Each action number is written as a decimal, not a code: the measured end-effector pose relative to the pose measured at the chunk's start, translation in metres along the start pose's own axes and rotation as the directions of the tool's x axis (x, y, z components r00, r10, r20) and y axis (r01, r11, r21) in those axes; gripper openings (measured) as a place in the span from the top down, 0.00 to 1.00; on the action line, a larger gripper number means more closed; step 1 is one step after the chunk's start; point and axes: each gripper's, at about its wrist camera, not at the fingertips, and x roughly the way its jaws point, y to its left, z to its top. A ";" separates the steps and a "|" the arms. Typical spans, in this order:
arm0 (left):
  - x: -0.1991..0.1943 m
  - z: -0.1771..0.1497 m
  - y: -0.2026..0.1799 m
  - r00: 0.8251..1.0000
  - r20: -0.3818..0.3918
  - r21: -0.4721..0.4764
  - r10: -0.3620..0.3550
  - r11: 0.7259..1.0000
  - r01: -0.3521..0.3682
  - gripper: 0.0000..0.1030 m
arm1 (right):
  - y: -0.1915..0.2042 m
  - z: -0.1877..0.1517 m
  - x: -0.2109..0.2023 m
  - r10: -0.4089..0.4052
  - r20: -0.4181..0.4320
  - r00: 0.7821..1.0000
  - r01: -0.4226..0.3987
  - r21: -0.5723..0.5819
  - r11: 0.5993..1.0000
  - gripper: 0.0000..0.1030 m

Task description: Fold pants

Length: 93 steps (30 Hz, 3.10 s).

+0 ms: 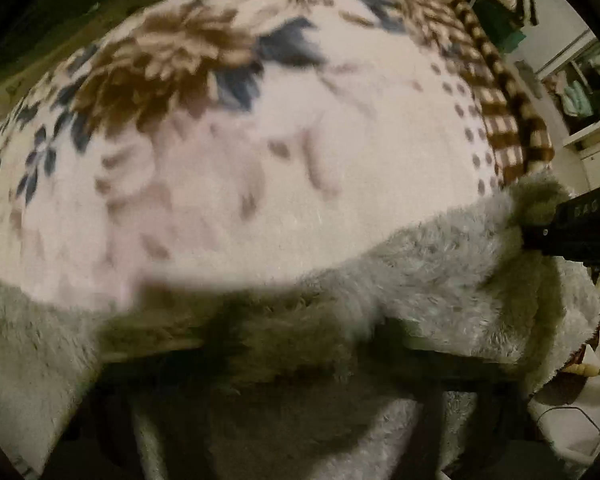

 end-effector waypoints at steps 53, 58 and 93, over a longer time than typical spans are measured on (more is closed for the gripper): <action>-0.037 -0.098 0.039 0.984 -0.154 -0.153 -0.087 0.986 0.063 0.00 | -0.205 -0.146 0.011 0.331 0.255 0.908 -0.404 0.331 0.853 0.93; -0.007 -0.090 0.033 0.982 -0.182 -0.120 -0.052 0.992 0.030 0.00 | -0.220 -0.156 0.036 0.481 0.264 0.836 -0.547 0.342 0.764 0.37; 0.029 -0.069 0.019 0.958 -0.277 -0.139 0.068 0.984 -0.110 0.00 | -0.203 -0.098 0.059 0.615 0.470 0.633 -0.748 0.165 0.643 0.61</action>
